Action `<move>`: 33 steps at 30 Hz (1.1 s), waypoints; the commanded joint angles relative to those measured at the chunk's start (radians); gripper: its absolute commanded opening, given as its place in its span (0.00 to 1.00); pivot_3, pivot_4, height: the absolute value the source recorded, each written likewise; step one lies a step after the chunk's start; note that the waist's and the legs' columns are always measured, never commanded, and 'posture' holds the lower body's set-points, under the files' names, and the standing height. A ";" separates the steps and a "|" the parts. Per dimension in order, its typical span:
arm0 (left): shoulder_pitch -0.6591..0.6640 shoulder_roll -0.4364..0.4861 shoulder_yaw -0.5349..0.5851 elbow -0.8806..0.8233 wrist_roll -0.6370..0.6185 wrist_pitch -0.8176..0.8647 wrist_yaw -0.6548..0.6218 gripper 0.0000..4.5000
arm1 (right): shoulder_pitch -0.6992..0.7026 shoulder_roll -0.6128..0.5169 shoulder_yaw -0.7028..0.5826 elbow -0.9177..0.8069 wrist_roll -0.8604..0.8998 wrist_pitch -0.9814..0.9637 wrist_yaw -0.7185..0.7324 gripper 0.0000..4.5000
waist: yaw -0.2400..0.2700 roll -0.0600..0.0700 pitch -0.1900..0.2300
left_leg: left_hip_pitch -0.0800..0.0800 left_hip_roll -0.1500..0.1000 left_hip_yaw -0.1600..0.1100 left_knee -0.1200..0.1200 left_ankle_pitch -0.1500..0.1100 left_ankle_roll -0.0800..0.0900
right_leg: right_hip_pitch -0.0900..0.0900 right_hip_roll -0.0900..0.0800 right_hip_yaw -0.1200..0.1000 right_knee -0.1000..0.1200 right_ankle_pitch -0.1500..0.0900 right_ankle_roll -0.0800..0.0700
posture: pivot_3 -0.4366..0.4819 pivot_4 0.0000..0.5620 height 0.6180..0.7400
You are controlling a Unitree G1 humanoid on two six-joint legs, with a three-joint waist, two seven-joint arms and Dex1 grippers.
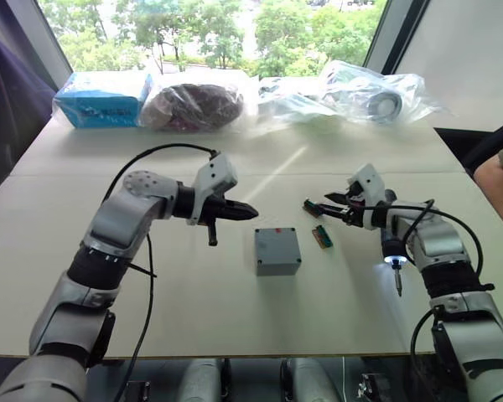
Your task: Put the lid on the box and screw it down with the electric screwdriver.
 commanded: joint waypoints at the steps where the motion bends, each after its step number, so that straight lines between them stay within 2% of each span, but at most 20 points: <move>1: 0.003 0.009 0.001 -0.032 -0.009 -0.005 0.009 0.00 | -0.024 0.007 -0.018 -0.011 -0.005 -0.021 0.010 0.48 | 0.000 0.000 0.000 | 0.000 0.000 0.000 0.000 0.000 0.000 | 0.000 0.000 0.000 0.000 0.000 0.000 | 0.48 0.27 1.00; 6: 0.029 0.030 -0.048 -0.034 0.038 -0.061 0.003 0.00 | -0.028 0.024 -0.019 -0.002 -0.012 -0.024 0.012 0.48 | -0.001 0.000 0.000 | 0.000 0.000 0.000 0.000 0.000 0.000 | 0.000 0.000 0.000 0.000 0.000 0.000 | 0.48 0.27 1.00; 10: 0.031 0.027 -0.050 -0.036 0.031 -0.063 0.006 0.00 | -0.028 0.030 -0.018 0.001 -0.020 -0.027 0.011 0.48 | 0.002 0.000 0.000 | 0.000 0.000 0.000 0.000 0.000 0.000 | 0.000 0.000 0.000 0.000 0.000 0.000 | 0.48 0.27 1.00; 13: 0.028 0.027 -0.049 -0.033 0.027 -0.063 0.008 0.00 | -0.027 0.034 -0.020 0.005 -0.025 -0.031 0.010 0.31 | 0.002 0.000 0.000 | 0.000 0.000 0.000 0.000 0.000 0.000 | 0.000 0.000 0.000 0.000 0.000 0.000 | 0.48 0.27 1.00; 16: 0.029 0.027 -0.049 -0.029 0.025 -0.064 0.005 0.00 | -0.028 0.039 -0.023 0.012 -0.029 -0.036 0.007 0.01 | 0.001 0.000 0.000 | 0.000 0.000 0.000 0.000 0.000 0.000 | 0.000 0.000 0.000 0.000 0.000 0.000 | 0.48 0.27 1.00; 33: 0.014 0.021 0.009 -0.009 -0.048 -0.019 0.001 0.00 | -0.027 0.033 -0.092 -0.068 0.008 0.003 -0.034 0.01 | 0.001 0.000 0.000 | 0.000 0.000 0.000 0.000 0.000 0.000 | 0.000 0.000 0.000 0.000 0.000 0.000 | 0.48 0.27 1.00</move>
